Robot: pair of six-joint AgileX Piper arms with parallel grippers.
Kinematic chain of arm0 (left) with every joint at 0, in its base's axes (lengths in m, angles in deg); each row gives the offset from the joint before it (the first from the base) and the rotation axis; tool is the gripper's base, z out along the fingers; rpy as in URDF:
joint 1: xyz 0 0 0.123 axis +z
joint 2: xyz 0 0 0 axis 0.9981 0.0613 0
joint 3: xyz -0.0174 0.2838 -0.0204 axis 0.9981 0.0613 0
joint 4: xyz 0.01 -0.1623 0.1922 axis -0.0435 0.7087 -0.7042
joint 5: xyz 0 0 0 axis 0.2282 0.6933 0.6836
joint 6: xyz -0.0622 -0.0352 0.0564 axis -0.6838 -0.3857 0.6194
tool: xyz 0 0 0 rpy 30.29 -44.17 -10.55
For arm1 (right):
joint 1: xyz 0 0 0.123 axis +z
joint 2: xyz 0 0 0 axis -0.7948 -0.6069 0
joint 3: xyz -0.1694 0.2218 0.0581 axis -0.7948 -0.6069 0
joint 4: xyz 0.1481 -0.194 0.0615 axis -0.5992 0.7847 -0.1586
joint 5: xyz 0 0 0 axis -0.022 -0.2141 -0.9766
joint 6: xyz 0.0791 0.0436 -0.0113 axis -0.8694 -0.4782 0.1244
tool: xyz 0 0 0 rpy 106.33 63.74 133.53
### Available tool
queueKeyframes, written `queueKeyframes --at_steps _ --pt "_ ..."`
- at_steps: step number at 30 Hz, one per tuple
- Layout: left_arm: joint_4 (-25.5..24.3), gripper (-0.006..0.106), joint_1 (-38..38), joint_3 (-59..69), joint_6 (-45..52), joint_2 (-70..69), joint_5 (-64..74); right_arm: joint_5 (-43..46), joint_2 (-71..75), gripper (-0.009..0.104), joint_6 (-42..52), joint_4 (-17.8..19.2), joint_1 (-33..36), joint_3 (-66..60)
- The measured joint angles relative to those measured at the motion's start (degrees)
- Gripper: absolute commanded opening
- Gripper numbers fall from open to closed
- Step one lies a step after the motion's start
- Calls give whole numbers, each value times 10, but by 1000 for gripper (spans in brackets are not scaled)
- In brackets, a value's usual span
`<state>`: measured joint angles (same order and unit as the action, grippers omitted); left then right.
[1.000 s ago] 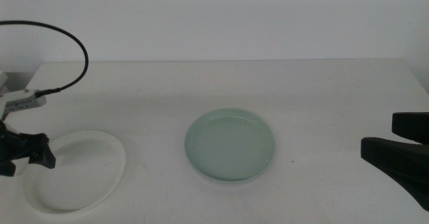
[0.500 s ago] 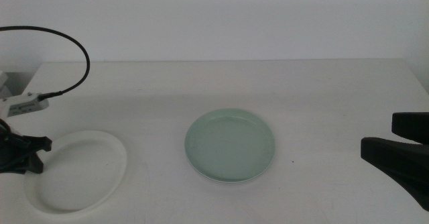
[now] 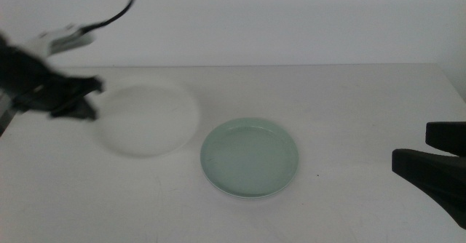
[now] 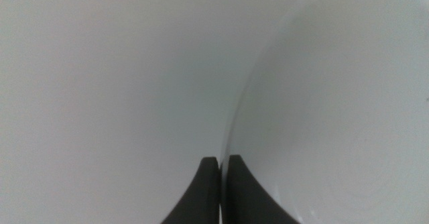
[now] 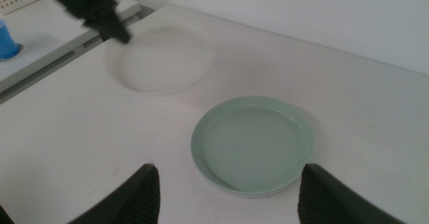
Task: Stack the three bowls on top of each other.
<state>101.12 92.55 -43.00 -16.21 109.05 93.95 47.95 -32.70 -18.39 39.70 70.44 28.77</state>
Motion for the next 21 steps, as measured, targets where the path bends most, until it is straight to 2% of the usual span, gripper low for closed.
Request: queueKeyframes --at_steps 5,11,21 --pt "-4 0 -119 -81 -65 12 3 0 0 52 0 0 0 0" --pt "-22 0 -213 -141 -115 70 4 0 0 52 0 0 0 0" --pt "-31 0 -241 -149 -131 153 0 0 0 52 0 0 0 0"
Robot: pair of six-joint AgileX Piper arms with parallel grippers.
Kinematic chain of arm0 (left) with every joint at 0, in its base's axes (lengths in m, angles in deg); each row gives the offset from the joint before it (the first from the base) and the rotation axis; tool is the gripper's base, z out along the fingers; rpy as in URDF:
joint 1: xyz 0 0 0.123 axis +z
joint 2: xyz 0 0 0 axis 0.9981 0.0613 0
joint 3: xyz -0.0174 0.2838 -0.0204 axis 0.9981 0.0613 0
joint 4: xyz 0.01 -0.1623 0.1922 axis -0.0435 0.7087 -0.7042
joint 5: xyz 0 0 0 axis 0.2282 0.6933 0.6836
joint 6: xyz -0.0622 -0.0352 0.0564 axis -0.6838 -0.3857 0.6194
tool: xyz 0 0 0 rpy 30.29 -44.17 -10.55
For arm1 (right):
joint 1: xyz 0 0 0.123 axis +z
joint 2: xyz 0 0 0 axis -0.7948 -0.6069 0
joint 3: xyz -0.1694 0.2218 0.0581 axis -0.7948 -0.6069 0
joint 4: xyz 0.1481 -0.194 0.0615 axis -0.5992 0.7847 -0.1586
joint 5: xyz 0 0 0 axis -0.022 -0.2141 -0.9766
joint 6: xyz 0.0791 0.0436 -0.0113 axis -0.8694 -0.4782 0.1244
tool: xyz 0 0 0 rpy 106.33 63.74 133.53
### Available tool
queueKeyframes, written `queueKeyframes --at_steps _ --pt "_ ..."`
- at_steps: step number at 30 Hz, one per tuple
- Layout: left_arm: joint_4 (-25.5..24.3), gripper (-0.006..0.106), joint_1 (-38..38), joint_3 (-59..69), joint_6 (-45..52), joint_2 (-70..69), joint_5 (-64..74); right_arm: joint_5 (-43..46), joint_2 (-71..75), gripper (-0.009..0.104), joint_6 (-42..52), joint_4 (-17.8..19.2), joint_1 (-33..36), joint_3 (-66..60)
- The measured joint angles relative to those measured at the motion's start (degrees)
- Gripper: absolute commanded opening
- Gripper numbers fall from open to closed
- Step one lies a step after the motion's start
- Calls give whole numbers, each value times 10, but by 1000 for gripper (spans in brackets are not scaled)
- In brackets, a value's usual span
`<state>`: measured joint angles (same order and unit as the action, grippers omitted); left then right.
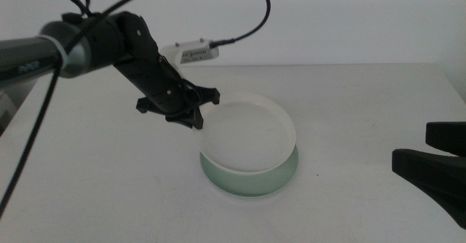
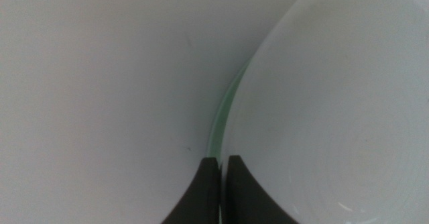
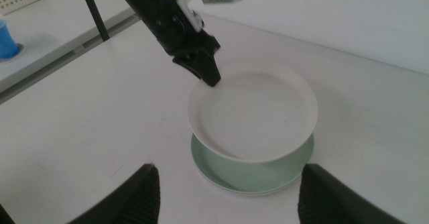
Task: Stack the three bowls on top of each other.
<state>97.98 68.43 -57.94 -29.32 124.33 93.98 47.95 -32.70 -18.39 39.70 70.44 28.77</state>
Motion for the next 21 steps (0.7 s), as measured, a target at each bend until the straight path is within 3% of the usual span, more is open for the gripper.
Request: queueKeyframes --at_steps 3,6,9,13,15,21 --pt "1 2 0 0 0 19 -1 0 0 52 0 0 0 0" --pt "3 16 0 0 0 33 -1 0 0 52 0 0 0 0" --pt "5 45 -2 -1 0 38 -1 0 0 52 0 0 0 0" --pt "10 91 -7 -3 17 35 2 0 0 52 0 0 0 0" --pt "12 106 -7 -8 28 30 15 0 0 52 0 0 0 0" --pt "0 105 26 -58 42 -22 103 0 0 52 0 0 0 0"
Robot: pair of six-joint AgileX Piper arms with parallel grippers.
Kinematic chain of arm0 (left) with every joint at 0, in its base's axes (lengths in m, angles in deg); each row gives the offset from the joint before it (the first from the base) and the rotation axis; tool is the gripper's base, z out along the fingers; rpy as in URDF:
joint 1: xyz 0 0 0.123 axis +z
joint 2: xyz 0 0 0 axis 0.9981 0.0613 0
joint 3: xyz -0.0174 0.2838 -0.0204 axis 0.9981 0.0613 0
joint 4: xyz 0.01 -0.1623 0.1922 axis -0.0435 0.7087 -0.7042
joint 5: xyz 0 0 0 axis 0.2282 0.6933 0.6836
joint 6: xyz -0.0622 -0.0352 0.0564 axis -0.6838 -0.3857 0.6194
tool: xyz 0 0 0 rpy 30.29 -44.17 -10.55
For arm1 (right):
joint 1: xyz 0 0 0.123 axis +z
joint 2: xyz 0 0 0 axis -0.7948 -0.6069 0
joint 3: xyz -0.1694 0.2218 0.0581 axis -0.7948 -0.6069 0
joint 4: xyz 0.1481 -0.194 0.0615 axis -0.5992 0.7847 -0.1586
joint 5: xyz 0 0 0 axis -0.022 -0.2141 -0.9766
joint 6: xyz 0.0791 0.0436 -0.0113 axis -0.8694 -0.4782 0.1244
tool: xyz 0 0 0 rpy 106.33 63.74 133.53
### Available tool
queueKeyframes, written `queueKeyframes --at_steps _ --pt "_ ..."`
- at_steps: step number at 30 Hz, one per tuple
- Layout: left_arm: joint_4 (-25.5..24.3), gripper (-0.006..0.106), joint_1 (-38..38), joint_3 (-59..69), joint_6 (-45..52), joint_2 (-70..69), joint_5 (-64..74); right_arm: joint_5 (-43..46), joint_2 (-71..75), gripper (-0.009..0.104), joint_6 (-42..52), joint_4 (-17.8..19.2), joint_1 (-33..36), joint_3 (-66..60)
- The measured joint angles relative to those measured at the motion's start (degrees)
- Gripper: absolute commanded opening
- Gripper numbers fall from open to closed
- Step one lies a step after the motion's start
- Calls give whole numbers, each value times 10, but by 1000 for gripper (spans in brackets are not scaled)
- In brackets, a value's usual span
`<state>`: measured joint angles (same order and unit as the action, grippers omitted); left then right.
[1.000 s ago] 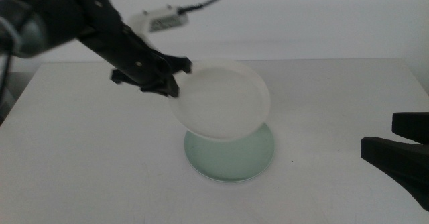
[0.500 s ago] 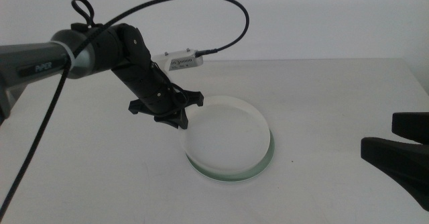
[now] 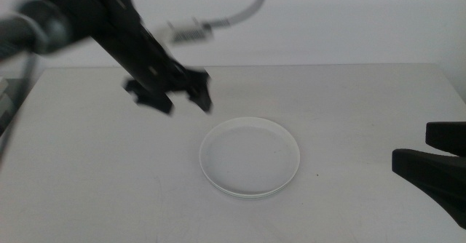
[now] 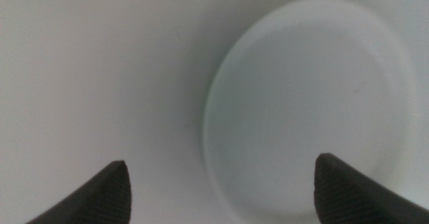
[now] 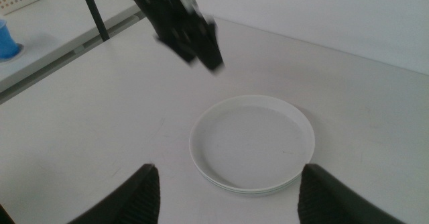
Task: Stack the three bowls on top of each other.
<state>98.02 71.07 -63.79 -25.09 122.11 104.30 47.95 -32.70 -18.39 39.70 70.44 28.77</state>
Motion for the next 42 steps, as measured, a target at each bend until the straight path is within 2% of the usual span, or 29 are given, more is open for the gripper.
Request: queueKeyframes --at_steps 5,12,20,24,29,36,42 --pt "-39 105 53 -45 -15 -67 67 0 0 52 0 0 0 0" --pt "-102 105 120 -51 -43 -150 89 0 0 52 0 0 0 0" --pt "-156 105 137 -52 -44 -187 94 0 0 52 0 0 0 0" --pt "-164 105 137 -52 -46 -187 104 0 0 52 0 0 0 0" --pt "-152 105 137 -52 -67 -192 114 4 0 52 0 0 0 0" --pt "-146 105 137 -16 -73 -252 102 71 -1 52 0 -3 0 0" --pt "-146 105 137 56 -73 -326 54 132 -13 49 -14 -54 0 3"
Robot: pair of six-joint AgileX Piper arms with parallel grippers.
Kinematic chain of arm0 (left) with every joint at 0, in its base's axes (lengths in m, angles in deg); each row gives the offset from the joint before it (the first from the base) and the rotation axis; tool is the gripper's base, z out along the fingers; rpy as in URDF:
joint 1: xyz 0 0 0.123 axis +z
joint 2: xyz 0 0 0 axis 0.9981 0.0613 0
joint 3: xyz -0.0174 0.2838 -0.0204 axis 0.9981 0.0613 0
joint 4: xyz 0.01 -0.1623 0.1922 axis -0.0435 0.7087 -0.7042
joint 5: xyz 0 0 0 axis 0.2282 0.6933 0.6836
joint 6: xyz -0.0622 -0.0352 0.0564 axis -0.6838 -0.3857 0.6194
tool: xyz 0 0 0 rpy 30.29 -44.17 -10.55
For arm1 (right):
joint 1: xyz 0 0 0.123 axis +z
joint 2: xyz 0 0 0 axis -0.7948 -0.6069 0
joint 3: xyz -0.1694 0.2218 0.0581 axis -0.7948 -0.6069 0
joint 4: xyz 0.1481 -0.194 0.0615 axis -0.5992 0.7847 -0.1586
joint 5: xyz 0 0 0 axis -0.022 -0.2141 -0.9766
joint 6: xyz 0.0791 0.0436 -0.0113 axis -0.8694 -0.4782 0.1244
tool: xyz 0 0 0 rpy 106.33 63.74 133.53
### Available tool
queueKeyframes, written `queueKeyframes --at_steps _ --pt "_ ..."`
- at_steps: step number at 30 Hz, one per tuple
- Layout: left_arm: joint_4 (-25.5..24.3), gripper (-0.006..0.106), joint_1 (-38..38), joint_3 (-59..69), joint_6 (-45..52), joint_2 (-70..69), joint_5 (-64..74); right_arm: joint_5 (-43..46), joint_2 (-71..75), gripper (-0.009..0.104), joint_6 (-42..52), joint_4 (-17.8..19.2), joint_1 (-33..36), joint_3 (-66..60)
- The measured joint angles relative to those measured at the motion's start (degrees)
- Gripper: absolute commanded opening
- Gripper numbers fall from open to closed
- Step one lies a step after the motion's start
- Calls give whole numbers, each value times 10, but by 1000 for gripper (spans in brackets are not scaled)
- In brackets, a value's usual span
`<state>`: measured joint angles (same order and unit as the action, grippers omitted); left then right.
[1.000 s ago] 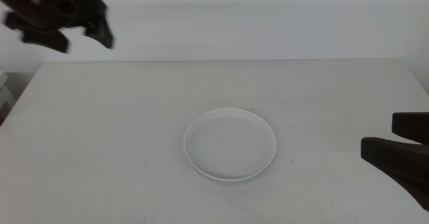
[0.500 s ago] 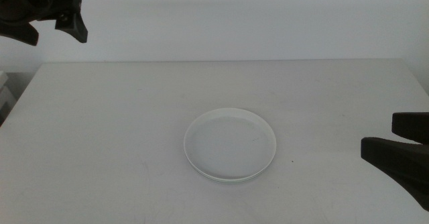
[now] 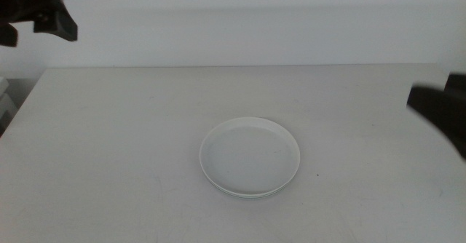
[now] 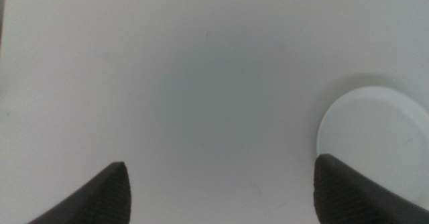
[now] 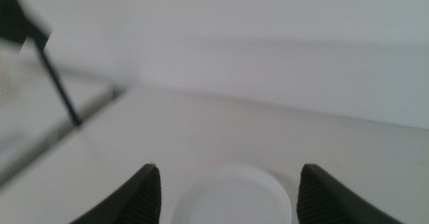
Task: Stack the three bowls on top of each other.
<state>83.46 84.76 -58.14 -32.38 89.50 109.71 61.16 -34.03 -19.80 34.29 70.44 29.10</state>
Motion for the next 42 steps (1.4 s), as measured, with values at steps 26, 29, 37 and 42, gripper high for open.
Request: queueKeyframes --at_steps 26,29,37,42 --pt "-30 105 -1 134 0 -215 -109 -195 -228 41 -64 91 -261 263" --pt "-29 105 -1 215 1 -264 -156 -154 -172 41 -41 103 -221 192" --pt "-26 105 -1 441 25 -415 -270 -43 28 41 -31 173 -148 16" --pt "-15 105 -1 566 27 -531 -332 -24 148 41 -31 187 -148 -85"
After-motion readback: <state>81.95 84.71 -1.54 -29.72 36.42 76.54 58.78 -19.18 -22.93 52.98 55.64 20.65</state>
